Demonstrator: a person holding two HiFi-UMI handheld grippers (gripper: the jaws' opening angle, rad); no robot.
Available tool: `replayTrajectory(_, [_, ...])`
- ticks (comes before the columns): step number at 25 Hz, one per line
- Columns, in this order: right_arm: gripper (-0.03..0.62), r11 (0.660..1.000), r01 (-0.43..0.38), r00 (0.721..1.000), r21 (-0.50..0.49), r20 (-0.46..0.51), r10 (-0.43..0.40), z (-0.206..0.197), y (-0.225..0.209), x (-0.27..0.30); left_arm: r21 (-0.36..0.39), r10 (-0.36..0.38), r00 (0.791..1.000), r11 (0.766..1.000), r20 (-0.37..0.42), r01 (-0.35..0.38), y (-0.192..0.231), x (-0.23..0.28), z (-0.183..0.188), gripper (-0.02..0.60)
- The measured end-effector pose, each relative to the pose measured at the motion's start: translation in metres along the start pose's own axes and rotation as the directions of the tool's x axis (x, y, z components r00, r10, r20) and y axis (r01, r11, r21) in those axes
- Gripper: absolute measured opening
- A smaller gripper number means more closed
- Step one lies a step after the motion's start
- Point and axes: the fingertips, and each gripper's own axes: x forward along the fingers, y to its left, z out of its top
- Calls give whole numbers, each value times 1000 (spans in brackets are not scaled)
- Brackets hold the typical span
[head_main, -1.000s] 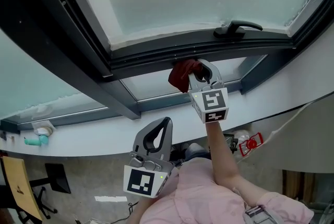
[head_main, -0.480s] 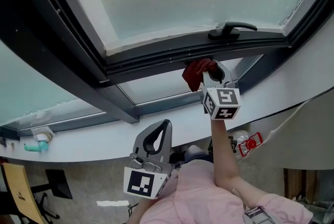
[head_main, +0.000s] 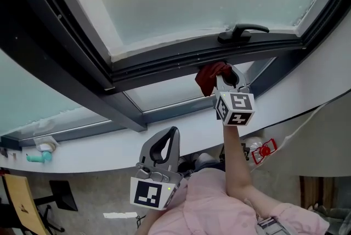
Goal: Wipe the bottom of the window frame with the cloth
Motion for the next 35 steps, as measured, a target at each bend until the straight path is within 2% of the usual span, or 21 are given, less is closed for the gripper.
replayTrajectory(17, [66, 994, 104, 995, 23, -10, -104, -2, -34, -2, -2, 8, 1000, 1000, 26, -8, 12, -1, 4, 0])
replayTrajectory(35, [66, 983, 178, 984, 46, -14, -178, -2, -70, -5, -4, -53, 998, 999, 31, 54, 6, 24, 6, 0])
